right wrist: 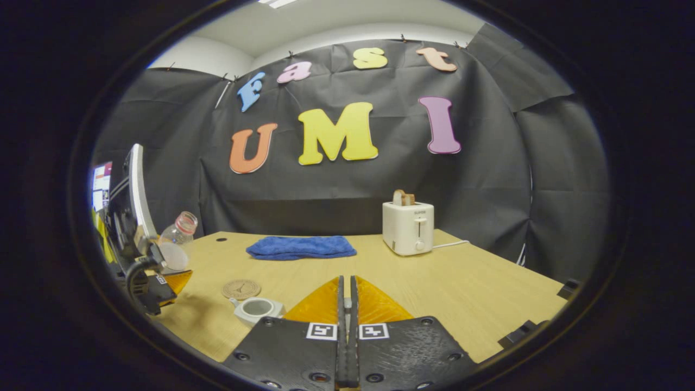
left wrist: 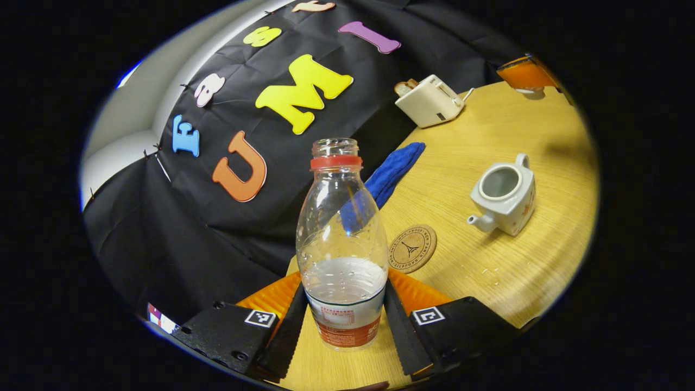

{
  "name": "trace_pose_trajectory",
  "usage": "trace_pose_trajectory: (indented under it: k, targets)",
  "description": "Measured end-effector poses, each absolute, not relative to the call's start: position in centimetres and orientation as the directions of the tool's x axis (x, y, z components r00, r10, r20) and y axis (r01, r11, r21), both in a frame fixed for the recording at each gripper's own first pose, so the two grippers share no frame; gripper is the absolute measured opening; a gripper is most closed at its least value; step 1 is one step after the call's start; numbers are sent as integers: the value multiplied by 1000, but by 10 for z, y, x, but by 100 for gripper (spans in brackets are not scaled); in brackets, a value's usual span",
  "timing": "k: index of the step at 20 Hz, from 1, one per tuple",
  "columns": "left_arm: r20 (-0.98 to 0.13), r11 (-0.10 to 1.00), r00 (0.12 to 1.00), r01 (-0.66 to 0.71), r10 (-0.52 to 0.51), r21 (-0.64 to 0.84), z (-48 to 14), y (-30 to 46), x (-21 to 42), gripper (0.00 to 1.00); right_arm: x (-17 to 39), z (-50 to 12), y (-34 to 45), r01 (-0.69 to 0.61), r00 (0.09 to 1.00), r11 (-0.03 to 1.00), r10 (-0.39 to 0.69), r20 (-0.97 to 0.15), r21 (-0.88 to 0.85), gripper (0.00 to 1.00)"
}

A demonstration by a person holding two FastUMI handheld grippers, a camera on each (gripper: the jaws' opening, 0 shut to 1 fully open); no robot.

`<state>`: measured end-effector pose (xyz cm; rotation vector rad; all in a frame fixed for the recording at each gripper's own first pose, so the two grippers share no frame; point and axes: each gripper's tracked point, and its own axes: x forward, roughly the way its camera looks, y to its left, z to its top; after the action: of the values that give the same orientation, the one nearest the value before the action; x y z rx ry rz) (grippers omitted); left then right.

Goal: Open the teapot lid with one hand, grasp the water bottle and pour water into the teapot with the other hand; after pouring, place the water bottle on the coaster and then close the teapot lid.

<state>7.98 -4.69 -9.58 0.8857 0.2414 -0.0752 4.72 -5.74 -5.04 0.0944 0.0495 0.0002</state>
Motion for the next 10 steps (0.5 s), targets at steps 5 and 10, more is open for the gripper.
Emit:
trace_pose_trajectory:
  k: [5,10]
  targets:
    - [-243,464,970,208,16,861,-93,-48,86,76,50,-56,-63,7,998,995,-1,-68,101,0]
    - [-251,262,968,250,-31,932,-93,-62,79,76,53,-59,-67,18,997,995,-10,-83,102,0]
